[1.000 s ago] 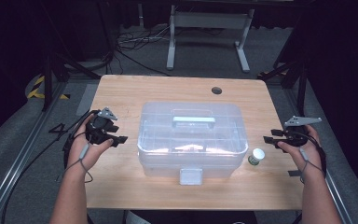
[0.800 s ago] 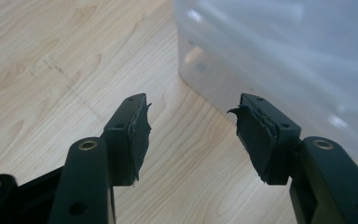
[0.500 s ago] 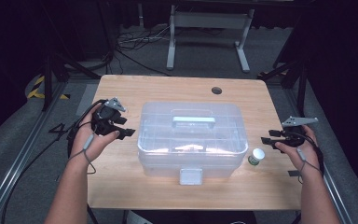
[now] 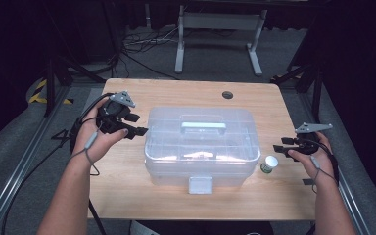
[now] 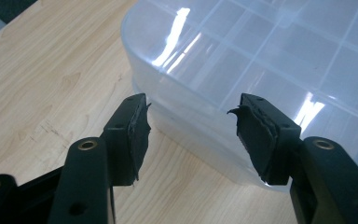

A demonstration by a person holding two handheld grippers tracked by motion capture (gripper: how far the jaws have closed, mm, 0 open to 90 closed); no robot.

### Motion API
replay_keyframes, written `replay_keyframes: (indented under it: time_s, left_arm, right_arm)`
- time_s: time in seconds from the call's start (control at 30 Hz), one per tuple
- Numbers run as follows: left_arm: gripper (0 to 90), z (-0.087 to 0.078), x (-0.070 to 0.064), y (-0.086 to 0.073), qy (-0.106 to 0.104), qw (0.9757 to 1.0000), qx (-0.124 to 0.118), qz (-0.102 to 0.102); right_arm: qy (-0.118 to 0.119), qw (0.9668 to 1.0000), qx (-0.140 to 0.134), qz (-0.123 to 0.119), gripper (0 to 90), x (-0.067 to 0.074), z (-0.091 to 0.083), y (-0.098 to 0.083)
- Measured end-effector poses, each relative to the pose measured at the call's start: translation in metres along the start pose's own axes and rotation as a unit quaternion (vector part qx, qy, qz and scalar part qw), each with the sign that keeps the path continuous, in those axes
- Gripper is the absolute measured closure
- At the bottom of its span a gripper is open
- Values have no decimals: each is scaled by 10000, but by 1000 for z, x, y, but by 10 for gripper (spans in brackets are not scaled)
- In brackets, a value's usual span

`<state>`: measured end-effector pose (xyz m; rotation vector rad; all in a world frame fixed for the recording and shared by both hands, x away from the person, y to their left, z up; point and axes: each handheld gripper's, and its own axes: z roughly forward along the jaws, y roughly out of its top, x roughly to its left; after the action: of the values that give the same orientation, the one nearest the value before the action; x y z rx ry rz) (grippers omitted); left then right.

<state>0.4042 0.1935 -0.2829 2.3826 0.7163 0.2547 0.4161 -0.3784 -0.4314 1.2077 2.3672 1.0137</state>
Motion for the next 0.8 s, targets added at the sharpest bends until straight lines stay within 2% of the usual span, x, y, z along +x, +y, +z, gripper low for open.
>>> replay_keyframes:
  time_s: [0.17,0.43,0.8]
  left_arm:
    - [434,-3,-8,14,-161,9997,-68,177]
    - [430,7,-20,39,-333,9981,29,517]
    - [418,33,-34,63,-565,9963,155,630]
  right_arm:
    - [-11,10000,28,10,446,0,1,0]
    - [-12,9999,-83,-61,462,0,-2,0]
    - [150,9998,-142,-8,479,1,0,-2]
